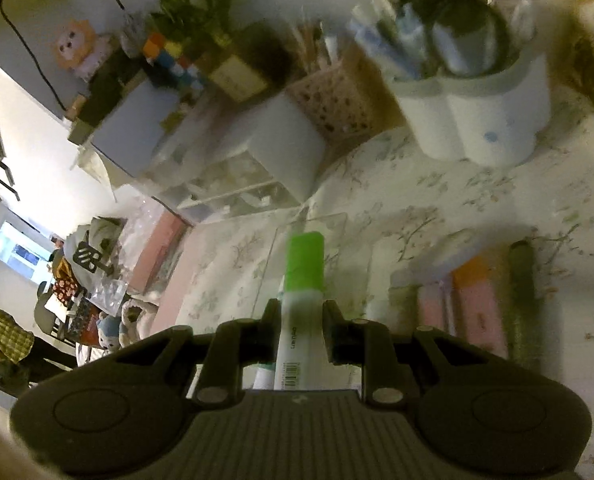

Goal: Organize stationery
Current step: 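Lower the highlighter into the box beside the glue stick, release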

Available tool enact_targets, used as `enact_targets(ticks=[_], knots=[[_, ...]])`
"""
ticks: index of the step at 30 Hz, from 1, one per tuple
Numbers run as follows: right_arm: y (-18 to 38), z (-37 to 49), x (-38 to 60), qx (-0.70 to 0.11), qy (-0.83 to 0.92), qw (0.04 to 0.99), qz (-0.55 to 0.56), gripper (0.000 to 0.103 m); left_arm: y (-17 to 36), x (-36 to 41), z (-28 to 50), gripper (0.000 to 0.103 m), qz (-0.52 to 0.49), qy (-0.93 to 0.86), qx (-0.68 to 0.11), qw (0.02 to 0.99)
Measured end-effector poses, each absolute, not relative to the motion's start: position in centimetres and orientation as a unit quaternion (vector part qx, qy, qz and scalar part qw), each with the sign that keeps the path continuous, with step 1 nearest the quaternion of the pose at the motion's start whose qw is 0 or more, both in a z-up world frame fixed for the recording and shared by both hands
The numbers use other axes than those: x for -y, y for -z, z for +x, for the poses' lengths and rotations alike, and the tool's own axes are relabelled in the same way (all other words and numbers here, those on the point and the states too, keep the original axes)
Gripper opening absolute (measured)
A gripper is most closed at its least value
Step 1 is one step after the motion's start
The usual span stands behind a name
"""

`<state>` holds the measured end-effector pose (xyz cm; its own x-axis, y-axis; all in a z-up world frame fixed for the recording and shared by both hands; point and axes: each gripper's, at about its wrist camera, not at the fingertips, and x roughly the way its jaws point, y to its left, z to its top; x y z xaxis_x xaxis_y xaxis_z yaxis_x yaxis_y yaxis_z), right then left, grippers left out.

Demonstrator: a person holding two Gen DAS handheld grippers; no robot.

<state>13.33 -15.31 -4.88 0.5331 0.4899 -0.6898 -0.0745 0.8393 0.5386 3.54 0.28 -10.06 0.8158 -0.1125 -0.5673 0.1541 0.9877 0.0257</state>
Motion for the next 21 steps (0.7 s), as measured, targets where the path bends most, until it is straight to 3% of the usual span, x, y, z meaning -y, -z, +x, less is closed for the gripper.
enact_targets(ticks=[21], knots=[[6.2,14.7,12.1,-0.471,-0.172,0.842,0.197,0.023,10.1,-0.4,3.6,0.072,0.036,0.073,-0.295,0.952]])
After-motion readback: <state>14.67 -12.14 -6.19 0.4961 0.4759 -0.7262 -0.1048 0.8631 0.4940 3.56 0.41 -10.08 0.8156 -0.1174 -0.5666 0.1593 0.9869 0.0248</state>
